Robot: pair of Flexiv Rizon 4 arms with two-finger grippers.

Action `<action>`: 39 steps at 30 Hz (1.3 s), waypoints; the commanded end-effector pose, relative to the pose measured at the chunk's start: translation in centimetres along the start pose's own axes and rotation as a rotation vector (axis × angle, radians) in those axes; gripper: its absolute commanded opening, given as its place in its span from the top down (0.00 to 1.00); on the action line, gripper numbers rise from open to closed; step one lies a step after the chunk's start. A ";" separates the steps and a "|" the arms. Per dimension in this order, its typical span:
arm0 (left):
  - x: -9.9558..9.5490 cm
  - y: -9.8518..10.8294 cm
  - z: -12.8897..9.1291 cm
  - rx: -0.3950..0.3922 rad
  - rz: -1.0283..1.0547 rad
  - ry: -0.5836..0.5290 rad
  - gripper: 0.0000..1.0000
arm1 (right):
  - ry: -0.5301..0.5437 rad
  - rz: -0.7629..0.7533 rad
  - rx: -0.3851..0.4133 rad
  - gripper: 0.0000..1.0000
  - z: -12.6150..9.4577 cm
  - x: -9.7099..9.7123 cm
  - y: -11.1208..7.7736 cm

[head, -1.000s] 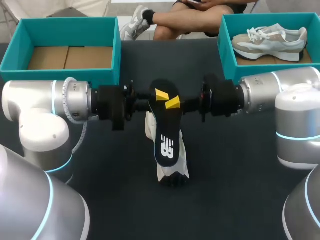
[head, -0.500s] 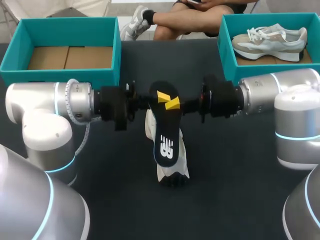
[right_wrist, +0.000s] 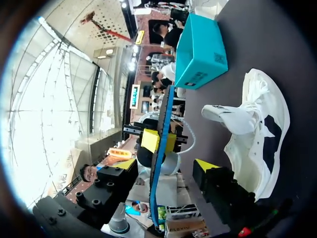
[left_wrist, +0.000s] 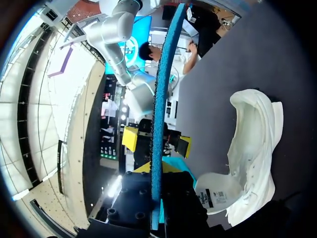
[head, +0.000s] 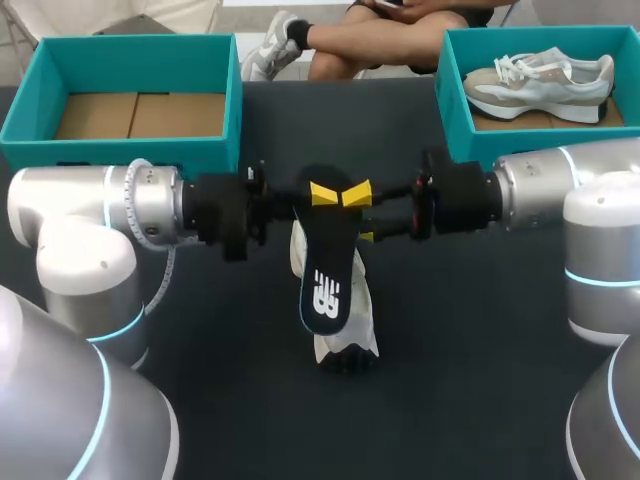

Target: Take the shoe out of the shoebox, open the shoe tongue, remove and reinsert the insole, then place the shoe into the shoebox

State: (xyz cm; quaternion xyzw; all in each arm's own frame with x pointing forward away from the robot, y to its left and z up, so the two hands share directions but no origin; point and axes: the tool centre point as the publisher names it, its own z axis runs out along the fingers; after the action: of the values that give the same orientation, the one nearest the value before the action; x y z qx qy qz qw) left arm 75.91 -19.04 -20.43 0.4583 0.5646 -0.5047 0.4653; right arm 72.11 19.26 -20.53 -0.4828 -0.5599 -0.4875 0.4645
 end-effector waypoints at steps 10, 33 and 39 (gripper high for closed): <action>-1.9 -2.0 -2.7 0.097 -0.207 -0.048 1.00 | -0.087 -0.340 -0.025 0.00 -3.4 1.0 -1.3; -4.5 -4.4 -3.5 0.182 -0.429 -0.118 1.00 | -0.088 -0.661 0.024 0.00 -3.4 2.3 -2.1; -4.5 -4.4 -3.5 0.182 -0.429 -0.118 1.00 | -0.134 -1.010 -0.006 0.00 -4.2 2.0 -0.3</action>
State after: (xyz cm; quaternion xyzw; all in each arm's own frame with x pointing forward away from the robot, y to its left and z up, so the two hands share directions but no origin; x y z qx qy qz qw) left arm 72.11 -15.98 -15.04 0.3387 0.5728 -0.6671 0.3349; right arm 71.23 15.40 -18.16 -0.2651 -0.7235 -0.5973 0.2226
